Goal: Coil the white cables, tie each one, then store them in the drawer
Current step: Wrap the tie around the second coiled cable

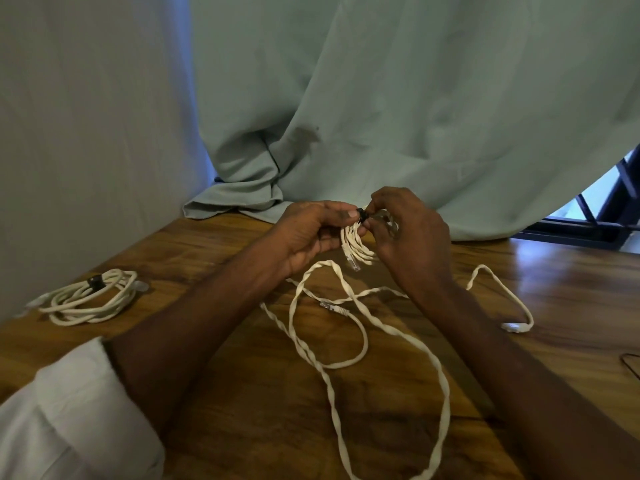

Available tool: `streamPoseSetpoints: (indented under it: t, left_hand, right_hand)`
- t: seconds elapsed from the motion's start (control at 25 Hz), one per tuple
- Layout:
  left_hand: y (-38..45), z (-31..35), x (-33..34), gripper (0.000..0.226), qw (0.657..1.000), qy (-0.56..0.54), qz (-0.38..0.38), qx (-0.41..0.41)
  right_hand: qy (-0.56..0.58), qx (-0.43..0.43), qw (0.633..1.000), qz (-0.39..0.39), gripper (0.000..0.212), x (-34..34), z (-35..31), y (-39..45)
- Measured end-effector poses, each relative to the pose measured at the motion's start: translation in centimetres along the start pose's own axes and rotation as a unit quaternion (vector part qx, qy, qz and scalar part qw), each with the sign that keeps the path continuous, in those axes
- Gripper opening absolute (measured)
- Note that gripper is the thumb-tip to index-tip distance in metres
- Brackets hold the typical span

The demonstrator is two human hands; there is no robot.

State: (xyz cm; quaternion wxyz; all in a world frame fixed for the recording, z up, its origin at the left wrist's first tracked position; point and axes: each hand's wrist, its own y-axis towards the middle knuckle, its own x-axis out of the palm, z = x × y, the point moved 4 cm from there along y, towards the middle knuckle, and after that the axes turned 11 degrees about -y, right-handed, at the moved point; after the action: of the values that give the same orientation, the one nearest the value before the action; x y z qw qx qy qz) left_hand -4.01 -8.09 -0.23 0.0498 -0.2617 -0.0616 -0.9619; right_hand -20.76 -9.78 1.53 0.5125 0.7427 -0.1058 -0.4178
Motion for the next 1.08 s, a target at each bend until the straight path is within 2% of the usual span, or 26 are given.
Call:
streamPoseSetpoints:
  t: [0.28,0.4,0.48,0.52,0.64,0.8,0.88,0.92,1.08]
  left_hand:
    - [-0.4,0.1,0.2,0.017,1.0,0.016,-0.011,0.002]
    - [-0.5,0.1,0.3,0.019,0.999,0.026,-0.017,0.006]
    - [-0.6,0.1,0.4,0.022,0.999,0.015,-0.03,0.003]
    - [-0.7,0.1,0.5,0.025,0.999,0.005,-0.037,0.001]
    - [-0.7,0.1,0.5,0.028,0.999,0.006,-0.045,0.0]
    - [-0.6,0.2,0.5,0.028,0.998,0.042,-0.047,0.006]
    - [-0.6,0.2,0.5,0.029,0.997,0.064,-0.048,0.009]
    - [-0.7,0.2,0.6,0.029,0.996,0.074,-0.05,0.012]
    - [-0.7,0.3,0.8,0.023,0.994,0.089,-0.067,0.022]
  right_hand:
    - [-0.001,-0.008,1.0,0.0,0.02,0.0,0.0,-0.1]
    - [0.015,-0.031,0.999,-0.013,0.038,-0.2,-0.7,0.2]
    - [0.02,-0.026,0.999,0.0,0.024,-0.6,-0.3,0.4]
    - [0.026,-0.015,0.999,0.014,0.016,-0.7,0.1,0.4]
    - [0.068,0.047,0.996,0.031,0.017,-0.9,0.5,0.2]
    - [0.169,0.137,0.976,-0.023,0.023,-0.8,1.1,0.5]
    - [0.242,0.188,0.948,-0.08,0.019,-0.8,1.6,0.9]
    - [0.301,0.224,0.92,-0.113,0.018,-0.8,1.8,1.0]
    - [0.496,0.335,0.771,-0.218,0.021,-0.4,2.2,0.7]
